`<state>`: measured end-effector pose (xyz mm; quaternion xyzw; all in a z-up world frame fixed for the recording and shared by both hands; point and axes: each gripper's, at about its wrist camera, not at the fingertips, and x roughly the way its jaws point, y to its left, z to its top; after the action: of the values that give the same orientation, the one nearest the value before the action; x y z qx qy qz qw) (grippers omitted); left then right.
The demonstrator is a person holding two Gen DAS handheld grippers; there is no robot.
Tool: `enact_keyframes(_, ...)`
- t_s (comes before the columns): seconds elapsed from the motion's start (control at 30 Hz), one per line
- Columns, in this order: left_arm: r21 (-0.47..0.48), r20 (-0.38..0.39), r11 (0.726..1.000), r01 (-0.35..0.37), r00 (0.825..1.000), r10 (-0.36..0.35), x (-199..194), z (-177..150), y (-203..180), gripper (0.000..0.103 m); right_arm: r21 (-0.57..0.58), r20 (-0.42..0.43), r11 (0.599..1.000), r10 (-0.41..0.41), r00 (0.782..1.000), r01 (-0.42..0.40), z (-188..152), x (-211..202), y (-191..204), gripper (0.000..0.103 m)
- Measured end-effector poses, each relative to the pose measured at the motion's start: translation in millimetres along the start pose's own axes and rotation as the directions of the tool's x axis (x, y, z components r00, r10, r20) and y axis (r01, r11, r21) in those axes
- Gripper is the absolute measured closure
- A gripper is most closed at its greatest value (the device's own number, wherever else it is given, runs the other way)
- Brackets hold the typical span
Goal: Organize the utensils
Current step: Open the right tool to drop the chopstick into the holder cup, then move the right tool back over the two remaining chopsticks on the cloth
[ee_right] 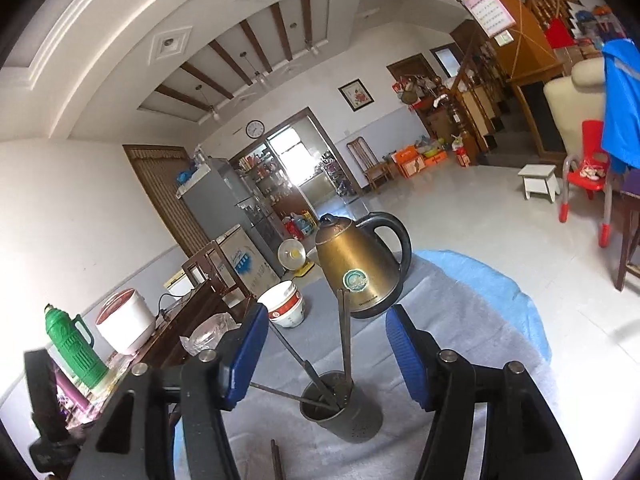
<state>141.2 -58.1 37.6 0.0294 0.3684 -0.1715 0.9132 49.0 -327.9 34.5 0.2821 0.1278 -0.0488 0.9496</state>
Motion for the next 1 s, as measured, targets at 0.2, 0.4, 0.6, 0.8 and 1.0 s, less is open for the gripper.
enact_keyframes(0.2, 0.062, -0.093, 0.991, -0.120, 0.988, 0.126, 24, -28, 3, 0.031, -0.067, -0.054, 0.997, 0.022, 0.998, -0.026, -20, -2, 9, 0.038)
enact_keyframes(0.4, 0.124, -0.094, 0.964, -0.236, 0.964, 0.248, 31, -42, 5, 0.031, -0.113, -0.156, 0.993, 0.014, 0.988, -0.032, -51, 8, 16, 0.038)
enact_keyframes(0.6, 0.121, -0.109, 0.959, -0.257, 0.957, 0.270, 37, -46, 11, 0.031, -0.111, -0.227, 0.993, 0.014, 0.974, -0.040, -71, 19, 14, 0.038)
enact_keyframes(0.8, 0.122, -0.118, 0.955, -0.272, 0.951, 0.286, 41, -49, 11, 0.031, -0.125, -0.257, 0.991, 0.017, 0.966, -0.051, -78, 25, 16, 0.038)
enact_keyframes(1.0, 0.136, -0.130, 0.950, -0.281, 0.946, 0.298, 46, -51, 9, 0.031, -0.119, -0.294, 0.991, 0.020, 0.956, -0.057, -89, 31, 16, 0.037)
